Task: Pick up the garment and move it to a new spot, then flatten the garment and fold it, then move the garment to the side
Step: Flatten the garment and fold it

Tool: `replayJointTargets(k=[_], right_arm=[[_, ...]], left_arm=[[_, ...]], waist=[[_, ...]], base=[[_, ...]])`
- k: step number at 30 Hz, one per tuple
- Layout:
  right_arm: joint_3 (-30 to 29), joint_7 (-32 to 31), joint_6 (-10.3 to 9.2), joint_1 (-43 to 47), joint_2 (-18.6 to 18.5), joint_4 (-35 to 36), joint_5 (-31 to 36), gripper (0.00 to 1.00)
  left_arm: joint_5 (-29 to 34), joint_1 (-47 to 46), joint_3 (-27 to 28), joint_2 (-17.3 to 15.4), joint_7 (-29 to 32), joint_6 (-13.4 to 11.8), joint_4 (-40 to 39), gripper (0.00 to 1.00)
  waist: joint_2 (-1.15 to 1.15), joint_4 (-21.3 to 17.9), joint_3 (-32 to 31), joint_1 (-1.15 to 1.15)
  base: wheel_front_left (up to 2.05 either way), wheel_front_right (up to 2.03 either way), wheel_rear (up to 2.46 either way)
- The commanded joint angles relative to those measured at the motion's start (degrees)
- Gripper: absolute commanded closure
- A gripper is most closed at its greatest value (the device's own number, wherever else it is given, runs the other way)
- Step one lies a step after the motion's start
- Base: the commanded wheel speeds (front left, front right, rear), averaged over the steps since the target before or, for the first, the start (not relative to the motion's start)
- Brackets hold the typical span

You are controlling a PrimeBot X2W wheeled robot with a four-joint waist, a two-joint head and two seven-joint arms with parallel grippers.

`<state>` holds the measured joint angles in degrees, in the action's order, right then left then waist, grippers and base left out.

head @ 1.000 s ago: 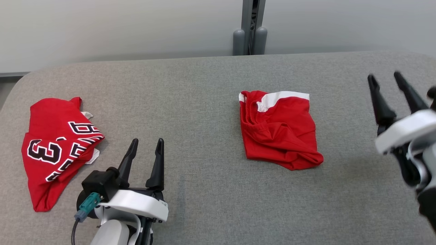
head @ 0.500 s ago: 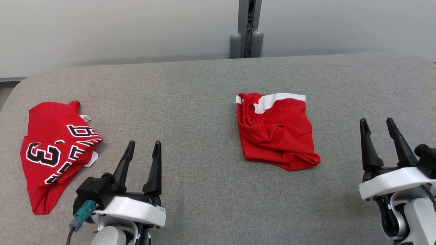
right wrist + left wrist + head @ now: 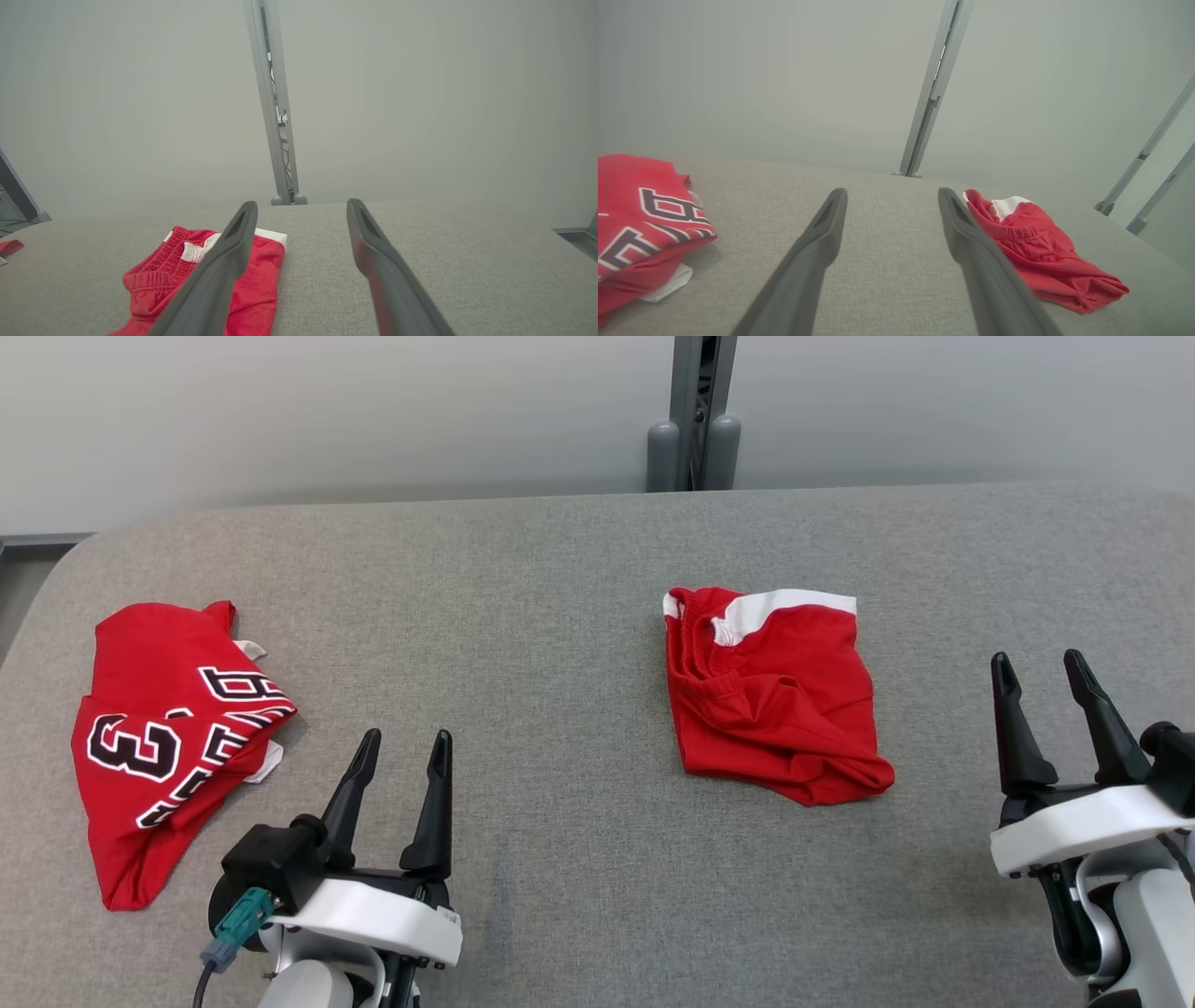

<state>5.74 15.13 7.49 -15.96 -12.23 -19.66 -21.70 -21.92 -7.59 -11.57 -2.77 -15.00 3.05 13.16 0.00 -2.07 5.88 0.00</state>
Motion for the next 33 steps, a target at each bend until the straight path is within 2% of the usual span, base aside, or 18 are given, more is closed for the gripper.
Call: replayJointTargets(k=[1,2,7,9,16,24,33], right_arm=[[0.3,0.0,0.01,-0.7,-0.8,-0.3,-0.1,0.77],[0.8,0.0,0.01,-1.2,-1.3,-0.6,-0.2,1.0],[4.2,0.0,0.02,-4.3,-3.4,-2.3,-1.4,1.0],[7.4,-0.5,0.01,-6.5,-4.6,-4.7,-3.3,1.0],[21.5,-9.3,0.01,-16.4,-8.0,-10.2,-16.4,1.0],[34.9,-18.0,0.01,-22.4,-11.9,-15.1,-27.3,1.0],[47.5,-22.3,0.01,-23.1,-14.2,-11.2,-39.7,1.0]], left_arm=[[0.2,-0.3,-0.1,-0.2,-0.2,0.4,0.1,0.0],[0.1,-0.5,-0.2,-0.2,-0.2,0.4,0.3,0.0],[0.1,-1.5,-1.0,-0.2,-0.2,0.5,0.6,0.0],[0.1,-1.9,-1.3,-0.2,-0.2,0.6,0.8,0.0],[-0.2,-3.8,-2.3,-0.3,-0.2,1.0,1.2,0.0],[-0.8,-4.9,-3.2,-0.2,-0.2,0.8,1.4,0.0],[-1.4,-5.4,-3.4,-0.2,-0.2,0.3,1.1,0.0]], waist=[[0.0,0.3,0.4,0.0],[0.0,0.5,0.7,0.0],[0.0,1.3,2.5,0.0],[0.0,1.8,3.6,0.0],[0.0,3.6,6.6,0.0],[0.0,5.5,8.1,0.0],[0.0,5.0,8.5,0.0]], base=[[0.0,0.0,0.0],[0.0,0.0,0.0],[0.0,0.0,0.0],[0.0,0.0,0.0],[0.0,0.0,0.0],[0.0,0.0,0.0],[0.0,0.0,0.0]])
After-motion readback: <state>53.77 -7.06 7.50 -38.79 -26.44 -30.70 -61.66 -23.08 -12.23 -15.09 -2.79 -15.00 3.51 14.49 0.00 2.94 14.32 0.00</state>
